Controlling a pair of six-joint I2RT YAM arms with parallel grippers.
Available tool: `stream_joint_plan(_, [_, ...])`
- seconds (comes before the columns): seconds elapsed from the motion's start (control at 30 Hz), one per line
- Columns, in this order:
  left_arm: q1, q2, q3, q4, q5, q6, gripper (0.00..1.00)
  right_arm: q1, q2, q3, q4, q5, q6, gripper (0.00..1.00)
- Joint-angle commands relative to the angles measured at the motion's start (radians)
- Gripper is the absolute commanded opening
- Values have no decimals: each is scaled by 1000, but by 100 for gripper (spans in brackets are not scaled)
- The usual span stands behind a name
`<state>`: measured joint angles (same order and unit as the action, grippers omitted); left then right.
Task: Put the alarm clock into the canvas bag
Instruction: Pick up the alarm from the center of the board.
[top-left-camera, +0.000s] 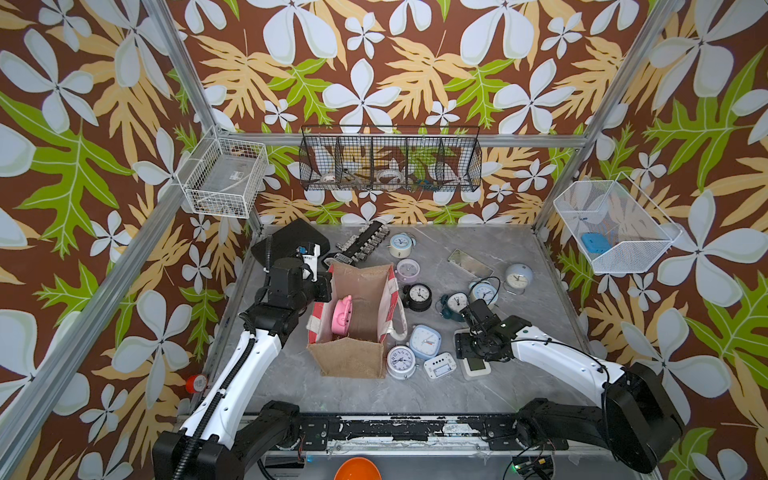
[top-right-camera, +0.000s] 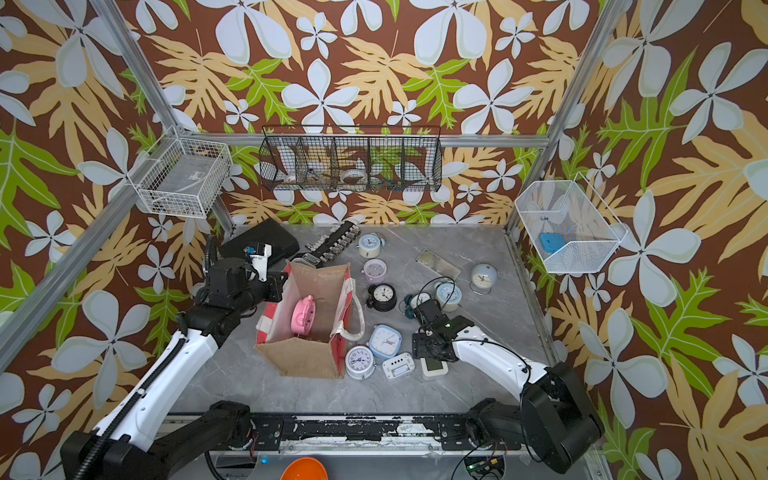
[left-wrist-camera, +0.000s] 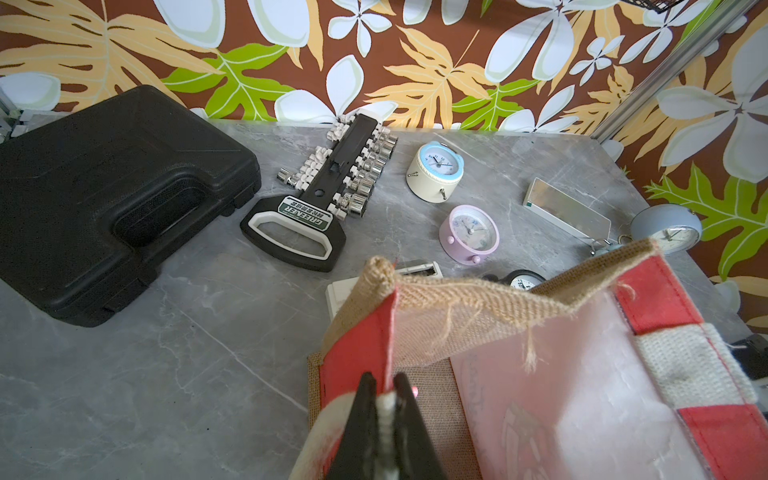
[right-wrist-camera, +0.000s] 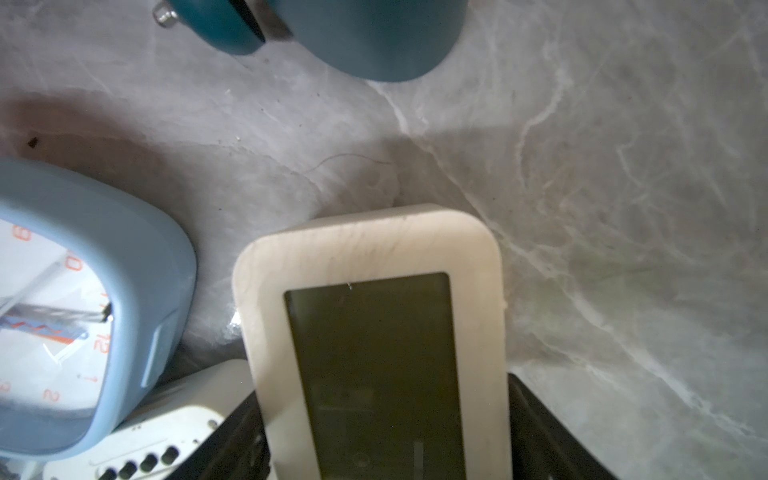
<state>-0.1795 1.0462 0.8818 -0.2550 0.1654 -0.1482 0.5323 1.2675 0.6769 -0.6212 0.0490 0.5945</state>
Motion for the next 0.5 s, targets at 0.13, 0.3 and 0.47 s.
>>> stream_joint_plan(0.13, [-2,0,6,27,13,3,3,0,23,-5,15,6,2,82])
stream_joint_plan(0.3, [-2,0,5,28,20,-1,3,1,20,-6,16,8,2,78])
stream_joint_plan(0.47, [-2,0,5,30,23,-1,3,0,6,1,4,14,6,73])
